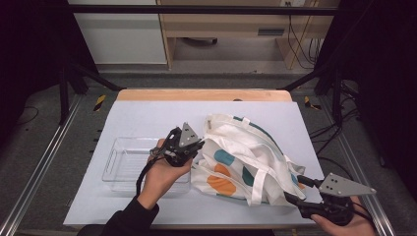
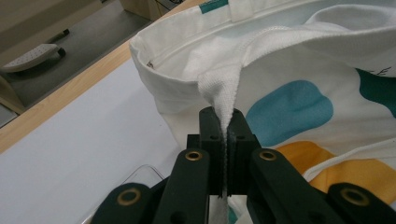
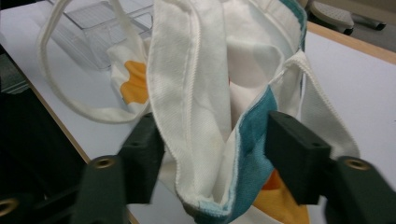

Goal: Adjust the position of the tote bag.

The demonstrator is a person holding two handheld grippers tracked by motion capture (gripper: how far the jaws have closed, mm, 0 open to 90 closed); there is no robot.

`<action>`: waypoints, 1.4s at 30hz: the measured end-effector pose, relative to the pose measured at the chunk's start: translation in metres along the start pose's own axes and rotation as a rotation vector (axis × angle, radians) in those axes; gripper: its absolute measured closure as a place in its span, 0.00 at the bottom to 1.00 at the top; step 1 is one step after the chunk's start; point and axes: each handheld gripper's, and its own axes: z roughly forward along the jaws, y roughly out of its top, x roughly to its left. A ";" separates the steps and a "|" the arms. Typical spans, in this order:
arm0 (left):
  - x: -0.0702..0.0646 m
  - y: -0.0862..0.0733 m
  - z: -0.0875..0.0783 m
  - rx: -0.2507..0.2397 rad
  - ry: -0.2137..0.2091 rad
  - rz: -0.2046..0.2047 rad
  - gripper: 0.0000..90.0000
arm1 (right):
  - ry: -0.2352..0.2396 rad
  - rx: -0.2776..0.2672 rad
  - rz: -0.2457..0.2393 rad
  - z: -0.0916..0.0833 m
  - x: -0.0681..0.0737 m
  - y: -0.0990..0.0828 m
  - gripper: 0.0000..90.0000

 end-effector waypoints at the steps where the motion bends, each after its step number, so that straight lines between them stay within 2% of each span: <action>1: -0.002 -0.002 -0.003 -0.005 -0.003 -0.002 0.98 | 0.003 -0.005 -0.005 -0.003 0.000 0.002 0.36; 3: -0.003 -0.005 -0.005 -0.002 -0.008 0.003 0.98 | 0.002 -0.008 -0.007 -0.008 0.001 0.007 0.33; 7: -0.006 -0.007 -0.008 -0.012 -0.006 -0.002 0.98 | 0.000 -0.022 -0.028 -0.018 0.004 0.017 0.33; 9: -0.010 -0.012 -0.010 -0.011 -0.014 0.011 0.98 | -0.005 -0.052 -0.039 -0.025 0.004 0.028 0.36; 10: -0.013 -0.014 -0.011 -0.005 -0.016 0.019 0.98 | -0.005 -0.052 -0.039 -0.025 0.004 0.028 0.36; 11: -0.017 -0.018 -0.014 -0.015 -0.022 0.012 0.98 | -0.035 -0.049 -0.046 -0.023 0.000 0.038 0.37; 13: -0.021 -0.021 -0.016 -0.012 -0.026 0.022 0.98 | -0.036 -0.052 -0.048 -0.021 -0.002 0.041 0.38; 14: -0.023 -0.022 -0.018 -0.009 -0.028 0.027 0.98 | -0.058 -0.045 -0.043 -0.012 -0.009 0.052 0.39; 15: -0.029 -0.026 -0.023 -0.014 -0.037 0.036 0.98 | -0.065 -0.033 -0.044 -0.005 -0.013 0.056 0.39; 18: -0.033 -0.030 -0.029 -0.020 -0.041 0.037 0.98 | -0.077 -0.003 -0.053 0.019 -0.024 0.068 0.40; 19: -0.034 -0.032 -0.031 -0.022 -0.047 0.031 0.98 | -0.077 -0.003 -0.053 0.019 -0.024 0.068 0.40; 20: -0.036 -0.035 -0.033 -0.025 -0.054 0.028 0.98 | -0.077 0.001 -0.052 0.028 -0.028 0.071 0.40; 21: -0.039 -0.040 -0.037 -0.023 -0.059 0.035 0.98 | -0.067 0.020 -0.032 0.046 -0.036 0.075 0.41; 23: -0.042 -0.046 -0.039 -0.031 -0.072 0.027 0.98 | -0.058 0.045 -0.023 0.064 -0.042 0.078 0.41; 26: -0.046 -0.051 -0.039 -0.033 -0.079 0.020 0.98 | -0.020 0.099 -0.021 0.086 -0.043 0.079 0.39; 27: -0.049 -0.057 -0.039 -0.031 -0.093 0.013 0.98 | -0.020 0.122 -0.021 0.092 -0.043 0.078 0.39; 28: -0.049 -0.057 -0.039 -0.031 -0.093 0.013 0.98 | -0.020 0.122 -0.021 0.092 -0.043 0.078 0.39; 29: -0.054 -0.062 -0.039 -0.016 -0.102 0.028 0.98 | -0.027 0.168 -0.021 0.103 -0.044 0.075 0.40; 30: -0.054 -0.062 -0.039 -0.016 -0.102 0.028 0.98 | -0.027 0.168 -0.021 0.103 -0.044 0.075 0.40; 31: -0.055 -0.064 -0.040 -0.022 -0.105 0.020 0.98 | -0.024 0.193 -0.017 0.108 -0.045 0.073 0.42; 33: -0.056 -0.066 -0.041 -0.020 -0.105 0.021 0.98 | -0.025 0.232 -0.039 0.113 -0.044 0.069 0.66; 34: -0.055 -0.067 -0.041 -0.025 -0.109 0.012 0.97 | -0.042 0.261 -0.053 0.113 -0.042 0.068 0.86; 35: -0.053 -0.066 -0.044 -0.045 -0.108 -0.001 0.94 | -0.036 0.263 -0.048 0.112 -0.041 0.068 0.90; 37: -0.052 -0.064 -0.047 -0.044 -0.100 0.001 0.85 | -0.033 0.257 -0.047 0.110 -0.039 0.069 0.92; 38: -0.051 -0.063 -0.053 -0.074 -0.073 -0.019 0.73 | -0.019 0.248 -0.050 0.104 -0.032 0.072 0.94; 39: -0.050 -0.061 -0.057 -0.074 -0.078 -0.013 0.64 | -0.019 0.251 -0.053 0.102 -0.029 0.073 0.93; 40: -0.050 -0.061 -0.057 -0.074 -0.078 -0.013 0.62 | -0.019 0.251 -0.053 0.102 -0.029 0.073 0.93; 41: -0.050 -0.060 -0.062 -0.077 -0.075 -0.010 0.58 | -0.023 0.233 -0.063 0.100 -0.022 0.075 0.93; 42: -0.050 -0.060 -0.068 -0.093 -0.070 -0.015 0.58 | -0.023 0.233 -0.063 0.100 -0.022 0.075 0.93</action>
